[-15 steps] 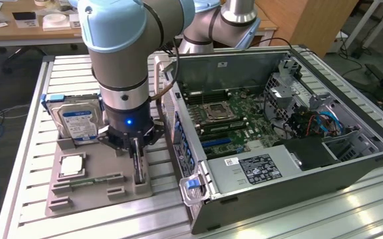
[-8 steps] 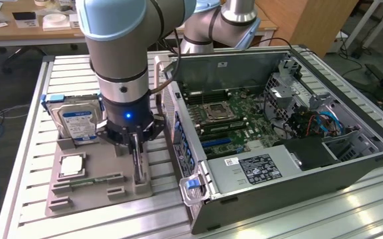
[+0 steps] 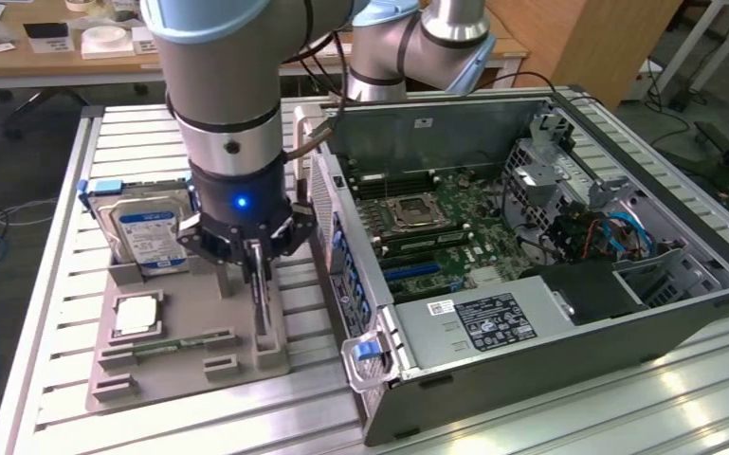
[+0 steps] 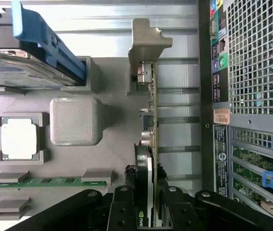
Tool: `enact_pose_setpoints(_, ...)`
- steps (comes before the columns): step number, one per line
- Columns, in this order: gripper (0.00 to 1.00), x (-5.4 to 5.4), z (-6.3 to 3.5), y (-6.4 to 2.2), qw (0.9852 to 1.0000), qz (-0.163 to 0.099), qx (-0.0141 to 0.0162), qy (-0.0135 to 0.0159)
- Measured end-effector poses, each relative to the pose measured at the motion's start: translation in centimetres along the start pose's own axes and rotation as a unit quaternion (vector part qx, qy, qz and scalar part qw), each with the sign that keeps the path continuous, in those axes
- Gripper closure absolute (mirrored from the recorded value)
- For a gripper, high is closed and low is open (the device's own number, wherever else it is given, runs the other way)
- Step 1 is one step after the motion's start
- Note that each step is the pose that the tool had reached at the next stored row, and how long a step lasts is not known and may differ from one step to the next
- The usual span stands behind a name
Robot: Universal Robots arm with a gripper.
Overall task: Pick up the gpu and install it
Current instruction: 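Pick up the gpu and move the gpu toward the slot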
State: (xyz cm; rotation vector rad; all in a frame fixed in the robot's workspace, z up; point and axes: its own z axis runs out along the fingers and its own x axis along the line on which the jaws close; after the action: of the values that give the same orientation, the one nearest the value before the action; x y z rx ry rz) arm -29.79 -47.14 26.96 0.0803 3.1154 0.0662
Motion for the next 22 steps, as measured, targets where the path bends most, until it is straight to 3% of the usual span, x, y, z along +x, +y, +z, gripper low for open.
enact_pose_setpoints(10,0.73,-0.1,-2.99,0.13,1.0,0.0,0.0,-0.0001)
enact_pose_setpoints(22,0.73,-0.1,-5.82,0.25,1.0,0.0,0.0,0.0)
